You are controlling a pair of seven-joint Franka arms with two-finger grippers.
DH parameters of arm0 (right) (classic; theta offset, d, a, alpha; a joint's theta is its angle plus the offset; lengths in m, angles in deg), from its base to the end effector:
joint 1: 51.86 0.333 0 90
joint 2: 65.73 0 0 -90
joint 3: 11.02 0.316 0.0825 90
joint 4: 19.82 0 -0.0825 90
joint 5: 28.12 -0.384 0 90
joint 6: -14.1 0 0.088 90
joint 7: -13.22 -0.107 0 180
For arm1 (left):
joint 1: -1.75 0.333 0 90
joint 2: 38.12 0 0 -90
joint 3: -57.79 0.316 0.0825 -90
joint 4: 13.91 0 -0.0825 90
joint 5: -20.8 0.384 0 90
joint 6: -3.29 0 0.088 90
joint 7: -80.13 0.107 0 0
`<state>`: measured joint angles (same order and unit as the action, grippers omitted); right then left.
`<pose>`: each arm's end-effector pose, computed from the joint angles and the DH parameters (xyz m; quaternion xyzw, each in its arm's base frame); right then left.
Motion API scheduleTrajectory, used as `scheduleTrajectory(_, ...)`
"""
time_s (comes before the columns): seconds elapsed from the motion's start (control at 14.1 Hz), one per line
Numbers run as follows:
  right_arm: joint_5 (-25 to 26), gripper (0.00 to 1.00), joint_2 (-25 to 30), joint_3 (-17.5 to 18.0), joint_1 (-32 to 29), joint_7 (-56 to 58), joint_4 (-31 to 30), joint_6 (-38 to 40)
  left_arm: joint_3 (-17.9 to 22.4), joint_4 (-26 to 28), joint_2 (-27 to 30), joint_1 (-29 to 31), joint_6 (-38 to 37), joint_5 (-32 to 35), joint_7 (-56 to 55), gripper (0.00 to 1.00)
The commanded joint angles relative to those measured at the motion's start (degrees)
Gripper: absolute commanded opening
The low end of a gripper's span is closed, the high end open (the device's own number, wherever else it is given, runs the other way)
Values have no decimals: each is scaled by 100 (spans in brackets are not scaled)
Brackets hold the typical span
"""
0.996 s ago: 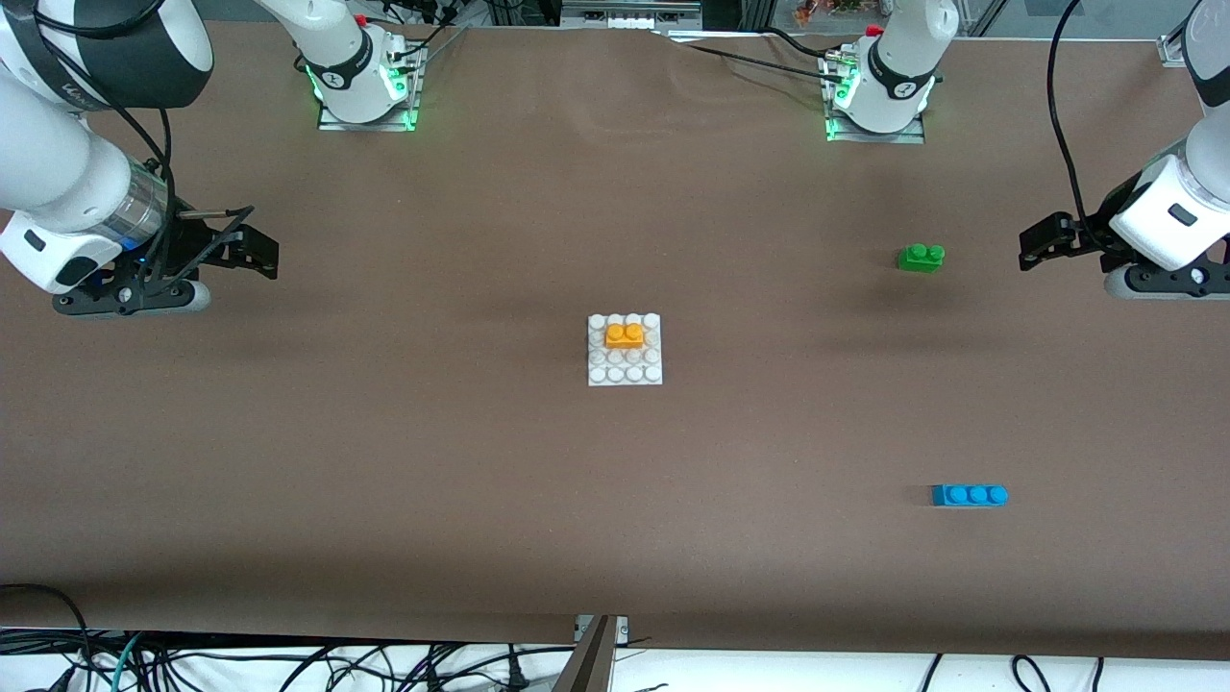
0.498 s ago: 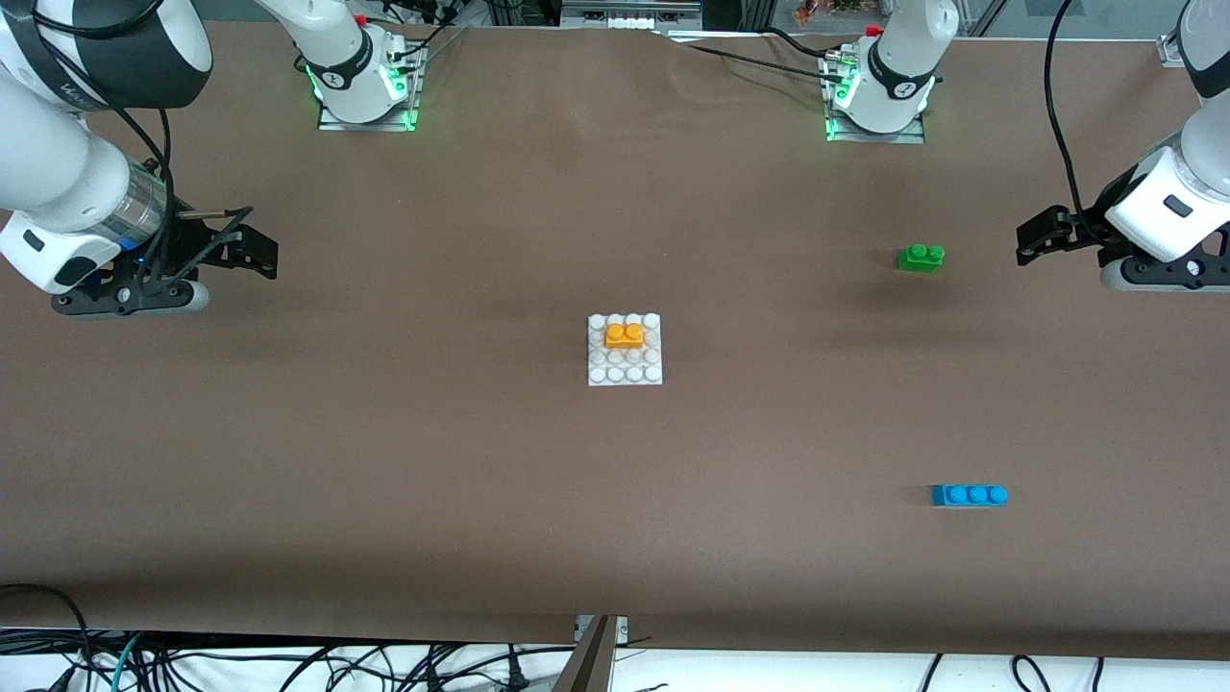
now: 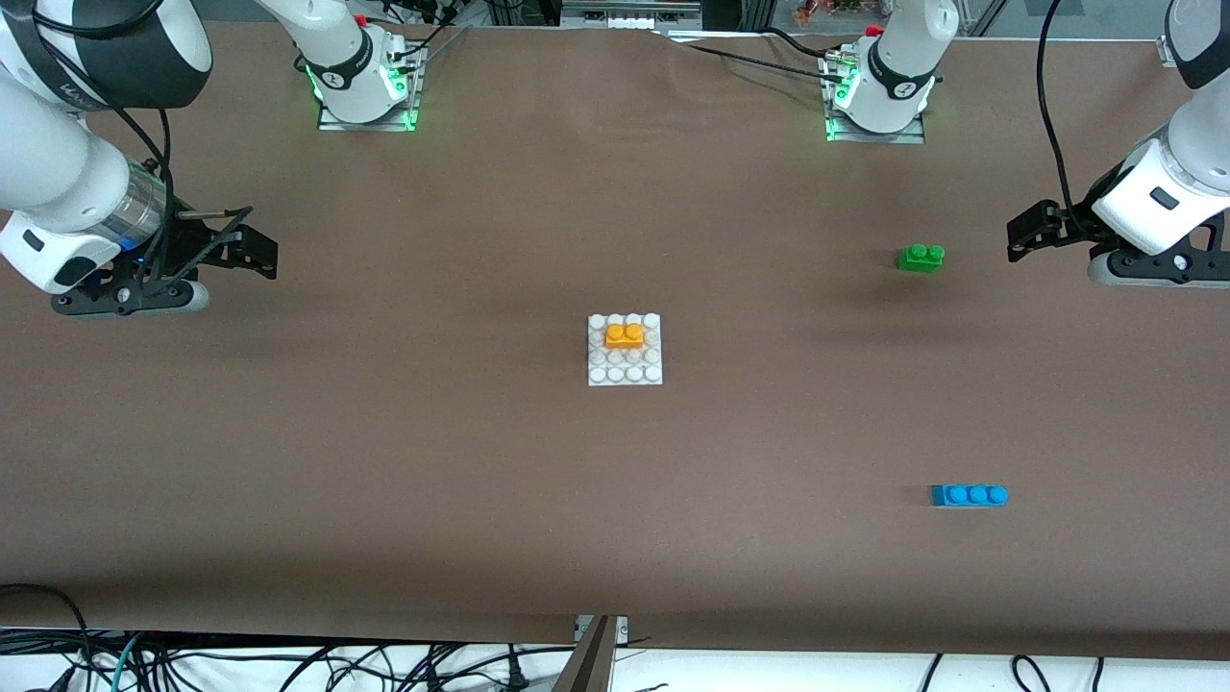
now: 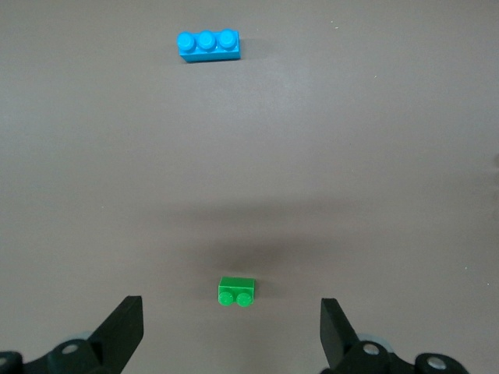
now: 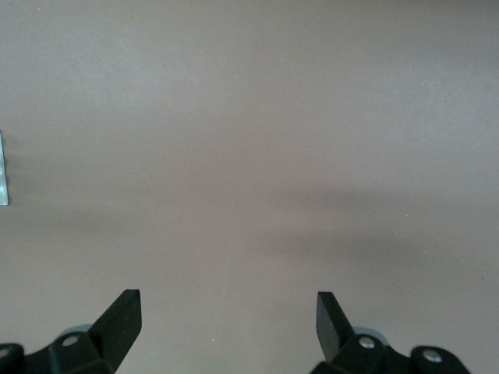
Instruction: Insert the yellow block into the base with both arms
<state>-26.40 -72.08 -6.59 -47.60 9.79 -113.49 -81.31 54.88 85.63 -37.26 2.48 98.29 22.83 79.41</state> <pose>0.5825 0.0840 0.5388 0.9980 0.0478 -0.0387 0.0148 0.5505 -0.0176 0.5614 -0.9992 0.0148 0.0316 0.0188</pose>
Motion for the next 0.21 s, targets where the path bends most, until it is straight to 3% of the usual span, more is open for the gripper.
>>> scheduleTrajectory(0.0,-102,99,-24,5,-31,-43,85,23,27,153,161,-73,45,60,19,100)
scheduleTrajectory(0.14,-111,99,-24,5,-31,-43,85,32,27,144,152,-73,45,52,19,100)
